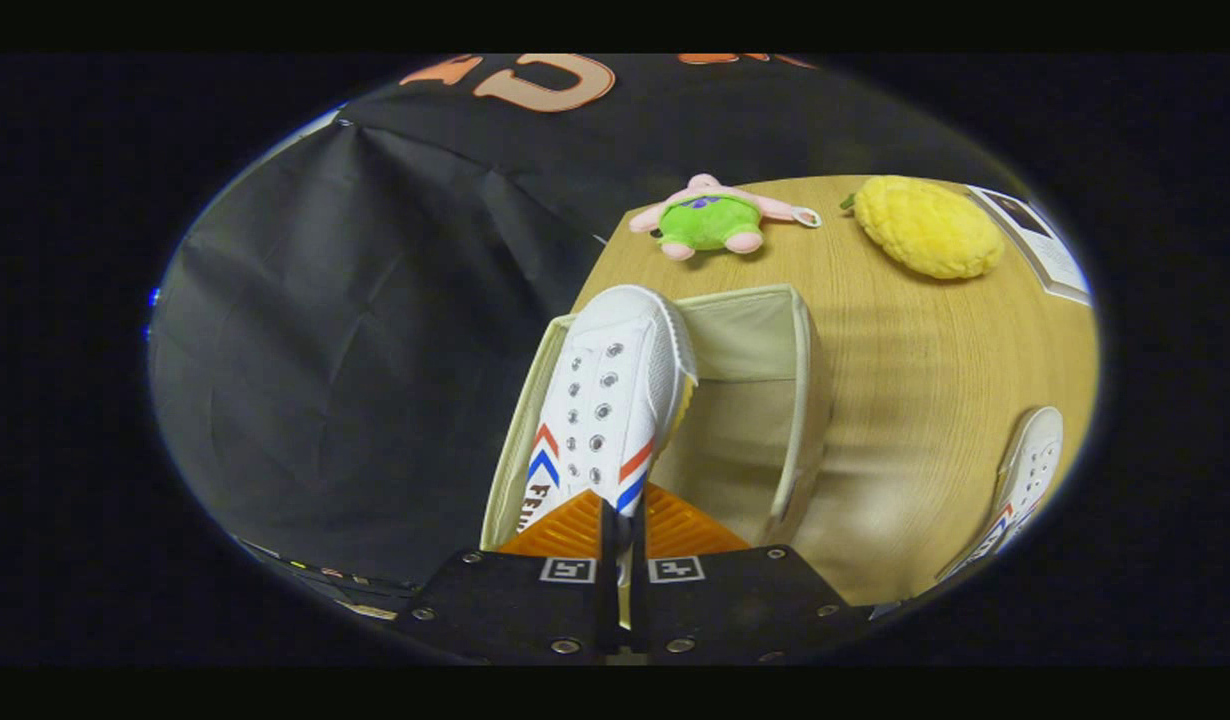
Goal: Open the storage box then place both shoes into the box .Put the left shoe in first, then the right shoe, with the right side of both shoes facing outward in a uniform manner.
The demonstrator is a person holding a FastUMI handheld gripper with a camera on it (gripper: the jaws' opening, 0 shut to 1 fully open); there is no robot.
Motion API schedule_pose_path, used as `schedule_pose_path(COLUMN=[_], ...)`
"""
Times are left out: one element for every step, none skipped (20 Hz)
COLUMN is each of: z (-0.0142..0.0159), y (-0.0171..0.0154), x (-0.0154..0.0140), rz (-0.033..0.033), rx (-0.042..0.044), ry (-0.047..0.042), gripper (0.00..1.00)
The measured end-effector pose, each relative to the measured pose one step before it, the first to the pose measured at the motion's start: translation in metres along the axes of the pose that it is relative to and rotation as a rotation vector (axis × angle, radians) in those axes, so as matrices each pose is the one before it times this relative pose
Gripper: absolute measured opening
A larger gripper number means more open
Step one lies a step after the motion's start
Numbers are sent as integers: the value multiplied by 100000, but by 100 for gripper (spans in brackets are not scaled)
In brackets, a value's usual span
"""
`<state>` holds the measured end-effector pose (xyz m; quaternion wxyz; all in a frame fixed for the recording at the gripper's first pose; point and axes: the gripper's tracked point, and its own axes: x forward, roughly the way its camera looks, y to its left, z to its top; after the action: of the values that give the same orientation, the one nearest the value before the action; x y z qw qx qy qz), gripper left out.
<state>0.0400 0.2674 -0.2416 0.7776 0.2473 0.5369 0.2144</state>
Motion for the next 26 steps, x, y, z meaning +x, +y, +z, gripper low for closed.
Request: schedule_pose_path(z=[-39, -59, -68, -177, -432, -398, -558, -707, -420, 320, 240, 339, 109, 241, 258, 265, 542, 757, 677, 614, 305, 350, 29, -274, -430, -558], y=[-14, -229, 70, -53, 78, -27, 77, 257, 22, 589, 494, 494, 307, -254, -471, -597, -575, -1032, -1301, -1460, -1657, -2140, -1973, -2122, -2250, -2123], x=[-90, -24, -202, 70, 281, 161, 197, 25, 181, -519, -193, -732, -1209, -951, -903, -1094, -1152, -989, -981, -974, -1014, -985, -379, -255, 388, -274], rz=[-241, -714, -959, -1276, -1145, -1423, -316, 316, 507, 3226, 2414, 2765, 1387, 263, 428, -402, -25, -876, -1829, -2321, -3024, -3505, -3882, -3951, -3805, -4021], rx=[596, -65, 122, -727, -705, -1237, -195, 113, -843, -1012, 273, 356, -460, -622, -126, 577, 803, 599, 584, 756, 474, 150, -120, 142, 311, 779], ry=[-41, -129, 507, 1171, 1507, 788, 1510, 2489, 1598, -1595, -2602, -2235, -2332, -1766, -1638, -1966, -2671, -3589, -3282, -2925, -2611, -2690, -1986, -710, 298, 783], gripper=[5, 5, 5, 5, 6, 7, 7, 12, 17, 27, 36, 46, 54, 63, 64, 68, 79, 83, 88, 89, 90, 90, 91, 91, 91, 91])
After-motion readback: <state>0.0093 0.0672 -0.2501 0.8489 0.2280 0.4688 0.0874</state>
